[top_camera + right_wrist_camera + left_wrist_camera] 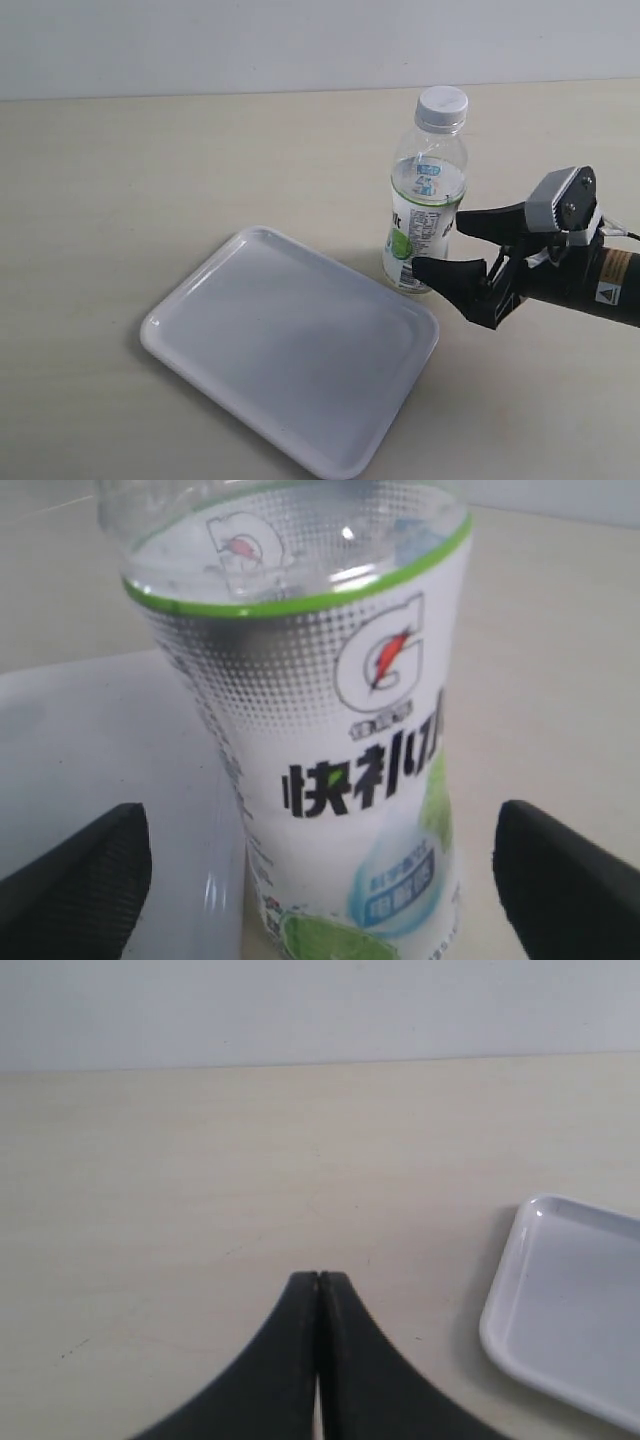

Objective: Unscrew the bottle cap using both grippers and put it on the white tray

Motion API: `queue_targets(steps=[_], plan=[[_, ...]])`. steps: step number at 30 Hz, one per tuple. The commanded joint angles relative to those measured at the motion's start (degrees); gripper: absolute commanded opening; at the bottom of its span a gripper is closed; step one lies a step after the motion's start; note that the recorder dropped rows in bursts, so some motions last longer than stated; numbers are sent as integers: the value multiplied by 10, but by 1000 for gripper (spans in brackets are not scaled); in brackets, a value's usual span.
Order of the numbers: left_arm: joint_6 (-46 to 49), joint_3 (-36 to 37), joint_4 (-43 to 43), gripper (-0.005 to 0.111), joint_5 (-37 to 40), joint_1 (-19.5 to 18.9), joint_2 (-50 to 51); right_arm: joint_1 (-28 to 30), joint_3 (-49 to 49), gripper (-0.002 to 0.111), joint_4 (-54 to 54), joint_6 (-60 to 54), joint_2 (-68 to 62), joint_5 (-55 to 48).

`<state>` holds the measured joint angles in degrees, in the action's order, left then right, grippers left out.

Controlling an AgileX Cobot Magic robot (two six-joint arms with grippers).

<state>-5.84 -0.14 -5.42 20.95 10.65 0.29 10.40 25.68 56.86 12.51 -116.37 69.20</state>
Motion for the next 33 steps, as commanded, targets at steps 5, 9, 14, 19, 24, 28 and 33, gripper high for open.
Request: queue_targets(steps=[5,9,14,19,24,28,33], plan=[[-1,1,6,0,-6,-1,-3,-68,51,88,-6,7,-18,4],[-1,1,6,0,-6,-1,-3,-91,69,88,-46,7,-18,-43],[-1,1,6,0,-6,-1,-3,-91,88,88,-44,8,-21,-35],[-1,1,6,0,-6,-1,-3,-91,102,88,-35,8,-42,-30],[-1,1,6,0,-6,-1,-3,-91,116,87,-6,8,-58,-1],[-1,1,6,0,-6,-1,-3,-91,120,79,-7,8,-58,-2],[-1,1,6,0,-6,-1,-3,-91,120,48,-6,8,-58,-4]])
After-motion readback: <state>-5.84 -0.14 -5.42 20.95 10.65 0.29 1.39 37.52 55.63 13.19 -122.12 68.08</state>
